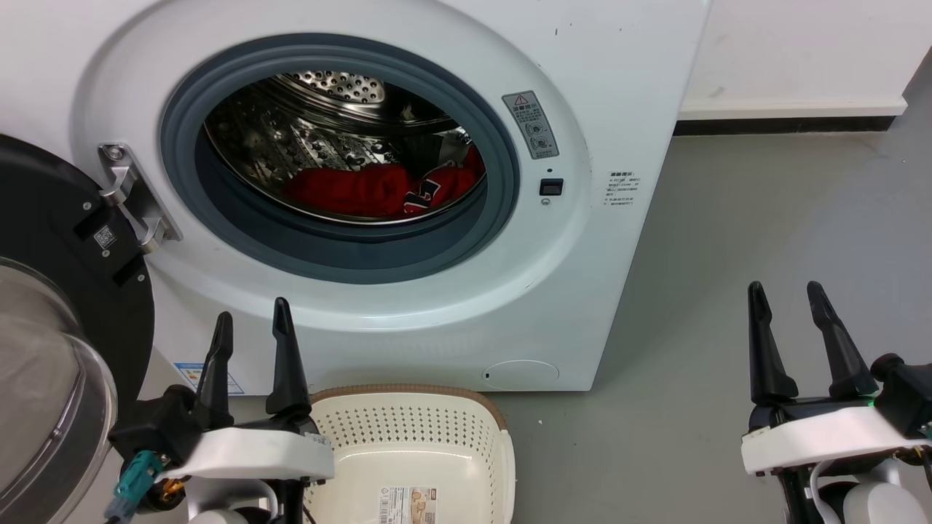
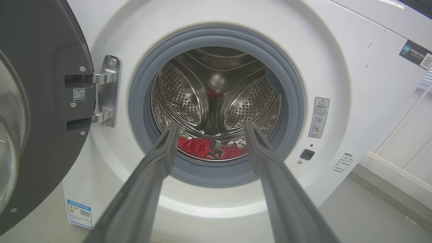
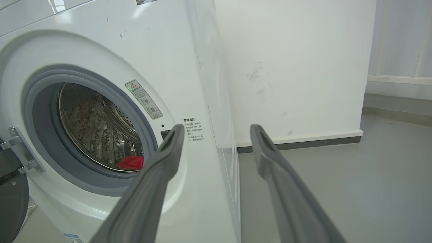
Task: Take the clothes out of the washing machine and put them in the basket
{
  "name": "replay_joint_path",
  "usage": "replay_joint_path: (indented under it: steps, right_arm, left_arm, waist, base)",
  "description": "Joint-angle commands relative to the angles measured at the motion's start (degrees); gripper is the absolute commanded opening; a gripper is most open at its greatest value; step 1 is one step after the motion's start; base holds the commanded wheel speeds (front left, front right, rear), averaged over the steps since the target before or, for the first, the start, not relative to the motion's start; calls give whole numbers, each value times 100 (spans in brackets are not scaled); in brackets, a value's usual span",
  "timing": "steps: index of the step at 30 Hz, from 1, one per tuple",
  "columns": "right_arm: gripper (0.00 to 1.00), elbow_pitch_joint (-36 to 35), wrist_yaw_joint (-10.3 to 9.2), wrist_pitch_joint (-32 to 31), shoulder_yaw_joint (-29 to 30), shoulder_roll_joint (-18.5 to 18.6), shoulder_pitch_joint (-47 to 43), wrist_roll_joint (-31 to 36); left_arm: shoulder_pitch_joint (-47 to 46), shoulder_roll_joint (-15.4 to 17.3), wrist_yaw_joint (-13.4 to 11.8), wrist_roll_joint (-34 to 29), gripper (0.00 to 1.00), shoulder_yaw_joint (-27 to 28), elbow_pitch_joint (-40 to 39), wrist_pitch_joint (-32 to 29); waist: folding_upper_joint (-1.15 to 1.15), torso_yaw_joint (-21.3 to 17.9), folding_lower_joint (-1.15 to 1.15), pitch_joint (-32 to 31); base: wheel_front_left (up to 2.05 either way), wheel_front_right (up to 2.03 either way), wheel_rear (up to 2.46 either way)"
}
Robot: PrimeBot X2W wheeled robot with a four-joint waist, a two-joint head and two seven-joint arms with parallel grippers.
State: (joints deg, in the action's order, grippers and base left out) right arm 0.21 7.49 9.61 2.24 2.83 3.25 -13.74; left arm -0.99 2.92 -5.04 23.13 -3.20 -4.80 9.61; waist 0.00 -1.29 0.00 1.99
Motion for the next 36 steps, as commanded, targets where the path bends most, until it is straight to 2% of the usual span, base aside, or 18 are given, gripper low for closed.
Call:
replay_joint_path:
  steps: [1, 12, 36]
  right_arm:
    - [100, -38, 0, 64, -7, 10, 31, 235]
    - [100, 102, 0, 195, 66, 8, -21, 919]
    - [100, 63, -1, 466, 27, 6, -76, 2193]
  left_arm:
    - [31, 30, -22, -219, 100, -33, -31, 62]
    - [105, 95, -74, -766, 100, -292, 330, 194]
    - [176, 215, -128, -1913, 100, -600, 521, 471]
  waist:
    - [0, -2, 0, -2]
    - [0, -15, 0, -8]
    - [0, -79, 0, 7]
  base:
    - [0, 0, 0]
    - [0, 0, 0]
    - [0, 0, 0]
